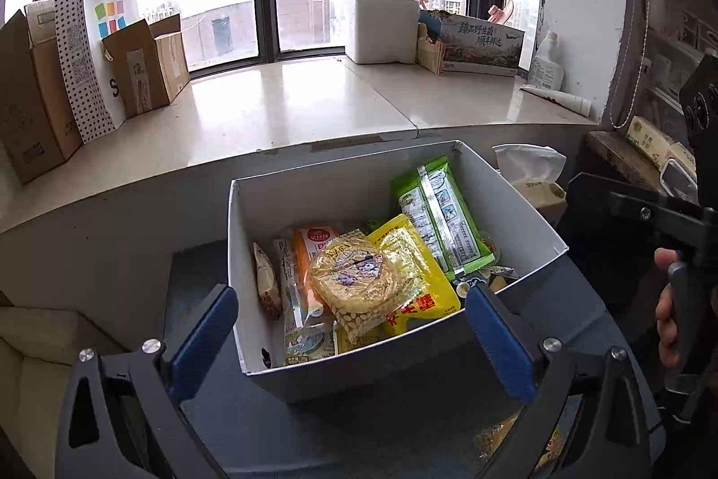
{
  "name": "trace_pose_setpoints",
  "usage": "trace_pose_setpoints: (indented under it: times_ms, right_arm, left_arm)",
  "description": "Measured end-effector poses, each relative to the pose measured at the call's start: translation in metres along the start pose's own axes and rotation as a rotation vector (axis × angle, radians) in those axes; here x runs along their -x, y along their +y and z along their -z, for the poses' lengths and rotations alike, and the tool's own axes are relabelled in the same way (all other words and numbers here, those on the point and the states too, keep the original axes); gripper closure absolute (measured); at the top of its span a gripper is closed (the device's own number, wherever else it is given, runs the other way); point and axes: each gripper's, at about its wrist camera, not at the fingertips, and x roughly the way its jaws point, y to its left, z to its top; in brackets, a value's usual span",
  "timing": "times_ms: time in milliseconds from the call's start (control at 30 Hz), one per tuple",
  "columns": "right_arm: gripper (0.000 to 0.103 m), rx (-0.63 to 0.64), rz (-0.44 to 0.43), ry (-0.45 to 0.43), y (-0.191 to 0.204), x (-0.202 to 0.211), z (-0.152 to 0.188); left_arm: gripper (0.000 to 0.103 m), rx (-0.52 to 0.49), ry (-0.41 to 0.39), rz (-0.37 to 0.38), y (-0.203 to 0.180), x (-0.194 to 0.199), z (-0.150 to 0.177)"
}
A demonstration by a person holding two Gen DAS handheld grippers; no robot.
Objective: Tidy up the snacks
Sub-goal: 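Grasp a Kuromi cracker pack with the left tool while the right tool carries the yellow bag to the box, then grasp the other Kuromi cracker pack with the right tool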
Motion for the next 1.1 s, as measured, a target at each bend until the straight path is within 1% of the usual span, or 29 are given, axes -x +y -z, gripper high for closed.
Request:
trace_pose_setpoints:
  times_ms: [100, 167, 267, 367, 500, 633, 700, 800, 933, 1000, 1100]
  right_arm:
    - [0.0, 0.066, 0.018, 0.001, 0.006, 0.02, 0.016]
    - [0.0, 0.123, 0.039, 0.009, 0.014, 0.033, 0.029]
    - [0.0, 0.186, 0.054, 0.008, 0.025, 0.052, 0.056]
    - [0.0, 0.189, 0.046, 0.02, 0.03, 0.066, 0.092]
    - [0.0, 0.155, 0.05, 0.067, 0.029, 0.07, 0.147]
    - [0.0, 0.153, 0.073, 0.109, 0.026, 0.069, 0.198]
    - [0.0, 0.156, 0.097, 0.141, 0.024, 0.063, 0.215]
    - [0.0, 0.153, 0.113, 0.183, 0.019, 0.049, 0.224]
    - [0.0, 0.165, 0.104, 0.225, 0.018, 0.026, 0.222]
    - [0.0, 0.168, 0.117, 0.25, 0.019, 0.011, 0.221]
    - [0.0, 0.16, 0.115, 0.278, 0.021, -0.009, 0.217]
  left_arm:
    - [0.0, -0.024, -0.038, 0.007, -0.014, 0.03, 0.019]
    - [0.0, -0.031, -0.045, 0.015, -0.021, 0.049, 0.033]
    - [0.0, -0.017, -0.069, 0.046, -0.025, 0.078, 0.059]
    - [0.0, 0.008, -0.076, 0.045, -0.024, 0.099, 0.084]
    - [0.0, 0.065, -0.076, 0.06, -0.02, 0.121, 0.119]
    - [0.0, 0.056, -0.065, 0.031, -0.024, 0.138, 0.152]
    - [0.0, 0.062, -0.061, 0.031, -0.024, 0.145, 0.165]
    - [0.0, 0.083, -0.055, 0.033, -0.021, 0.153, 0.177]
    - [0.0, 0.097, -0.049, 0.026, -0.017, 0.157, 0.183]
    - [0.0, 0.106, -0.048, 0.031, -0.015, 0.158, 0.183]
    - [0.0, 0.104, -0.056, 0.026, -0.015, 0.161, 0.184]
